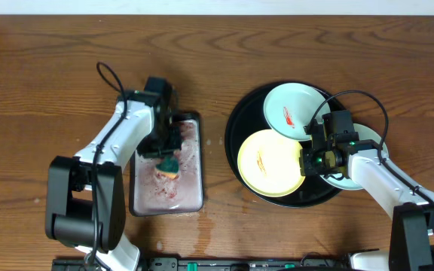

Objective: Clean dirty plates on tray and stack at the side
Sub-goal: 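Dip the sponge in the soapy tray and lift it toward the plates, then scrub the yellow plate with the sponge while right gripper holds it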

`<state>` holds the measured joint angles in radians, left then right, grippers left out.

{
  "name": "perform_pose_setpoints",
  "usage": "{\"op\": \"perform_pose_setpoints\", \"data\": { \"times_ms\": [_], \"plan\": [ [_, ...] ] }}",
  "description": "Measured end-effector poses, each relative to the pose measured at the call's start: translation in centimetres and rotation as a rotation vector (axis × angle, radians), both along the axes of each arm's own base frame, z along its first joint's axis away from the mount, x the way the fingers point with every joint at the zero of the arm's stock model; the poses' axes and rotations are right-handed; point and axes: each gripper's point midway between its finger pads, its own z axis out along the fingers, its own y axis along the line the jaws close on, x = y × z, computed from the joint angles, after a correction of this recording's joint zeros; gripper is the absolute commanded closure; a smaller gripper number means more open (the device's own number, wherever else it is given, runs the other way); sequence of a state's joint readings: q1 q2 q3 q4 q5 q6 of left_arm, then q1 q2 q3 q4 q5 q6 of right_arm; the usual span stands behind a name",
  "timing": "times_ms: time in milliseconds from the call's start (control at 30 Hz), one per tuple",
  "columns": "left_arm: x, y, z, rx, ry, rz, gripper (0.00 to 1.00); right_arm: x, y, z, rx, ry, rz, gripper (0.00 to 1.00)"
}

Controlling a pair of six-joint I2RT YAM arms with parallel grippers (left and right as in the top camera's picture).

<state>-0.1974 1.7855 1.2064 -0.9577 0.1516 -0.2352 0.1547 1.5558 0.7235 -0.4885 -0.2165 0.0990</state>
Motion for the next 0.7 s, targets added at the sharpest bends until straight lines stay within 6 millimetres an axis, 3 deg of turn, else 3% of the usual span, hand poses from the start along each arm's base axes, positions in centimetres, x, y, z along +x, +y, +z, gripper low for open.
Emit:
{"op": "perform_pose_setpoints", "data": {
  "times_ms": [100,267,567,700],
  "plan": [
    [1.6,-2.6,2.4,-0.049,-0.075,-0.051,0.93,0.0,0.0,0.0,0.004,0.003,-0.015,0.99],
    [2.2,-10.2,5.9,-0.208,-0.196,-0.166,0.93,0.0,0.0,0.0,0.011,0.010,-0.042,0.99],
    [-0.4,-21.0,6.6,-0.368,-0.254,-0.267,0.93,0.2,0.2,0.0,0.018,0.014,-0.088,0.99],
    [-1.0,-24.4,4.3,-0.399,-0.228,-0.257,0.93,0.3,0.4,0.1,0.024,0.012,-0.097,0.99]
  ]
}}
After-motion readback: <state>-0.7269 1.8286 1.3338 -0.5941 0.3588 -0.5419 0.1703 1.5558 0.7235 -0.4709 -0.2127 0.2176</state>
